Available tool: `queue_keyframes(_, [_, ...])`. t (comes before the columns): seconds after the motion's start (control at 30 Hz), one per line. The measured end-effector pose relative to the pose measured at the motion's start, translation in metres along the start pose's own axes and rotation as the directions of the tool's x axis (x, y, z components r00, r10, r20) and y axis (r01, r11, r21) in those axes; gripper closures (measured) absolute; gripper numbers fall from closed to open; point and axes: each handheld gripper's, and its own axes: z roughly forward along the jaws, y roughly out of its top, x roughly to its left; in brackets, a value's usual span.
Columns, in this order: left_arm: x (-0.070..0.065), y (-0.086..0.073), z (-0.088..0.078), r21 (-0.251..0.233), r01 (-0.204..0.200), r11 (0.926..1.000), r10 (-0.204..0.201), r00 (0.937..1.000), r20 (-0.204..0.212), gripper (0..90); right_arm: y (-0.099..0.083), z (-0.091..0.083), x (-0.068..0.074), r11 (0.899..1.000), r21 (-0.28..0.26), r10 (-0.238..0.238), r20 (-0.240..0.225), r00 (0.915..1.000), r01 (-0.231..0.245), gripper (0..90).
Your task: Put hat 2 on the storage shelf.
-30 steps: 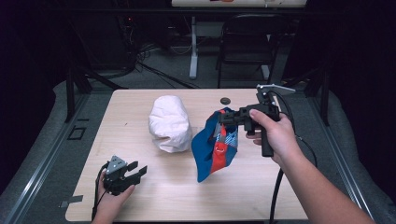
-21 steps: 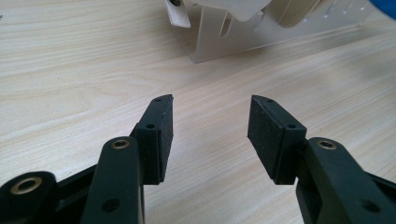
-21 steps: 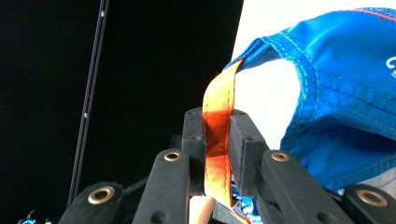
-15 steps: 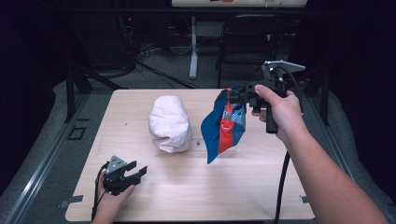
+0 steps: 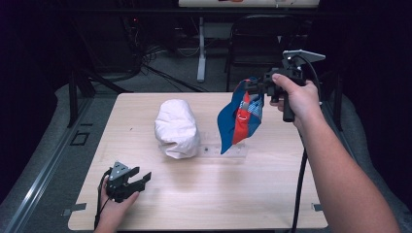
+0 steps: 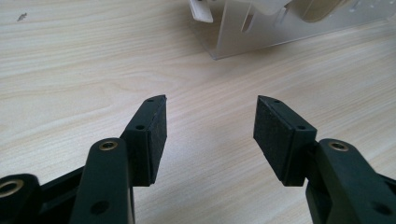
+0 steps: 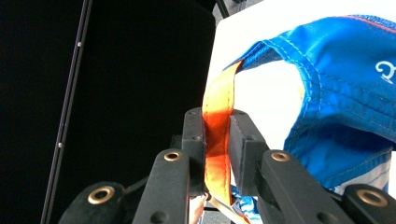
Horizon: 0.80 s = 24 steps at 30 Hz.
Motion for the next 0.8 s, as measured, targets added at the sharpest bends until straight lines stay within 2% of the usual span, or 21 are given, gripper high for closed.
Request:
queue_keyframes(0.27, [0.002, 0.000, 0.000, 0.003, 0.003, 1.0000, -0.003, 1.0000, -0.004, 44.6, 0.009, -0.004, -0.012, 1.000, -0.013, 0.015, 0.034, 0.9993, -0.014, 78.1])
queue_keyframes(0.53, [0.002, 0.000, 0.000, 0.001, 0.000, 1.0000, 0.000, 1.0000, -0.005, 44.7, 0.012, 0.002, -0.027, 0.999, -0.024, 0.028, 0.067, 0.9974, -0.027, 78.1])
queue_keyframes(0.67, [0.002, 0.000, 0.001, 0.003, -0.002, 1.0000, 0.002, 1.0000, -0.005, 44.7, 0.013, 0.004, -0.027, 0.999, -0.039, 0.029, 0.064, 0.9975, -0.027, 78.1])
queue_keyframes(0.8, [0.002, 0.000, 0.001, 0.004, -0.003, 1.0000, 0.003, 1.0000, -0.005, 44.8, 0.012, 0.010, -0.026, 0.999, -0.032, 0.025, 0.062, 0.9978, -0.023, 78.1])
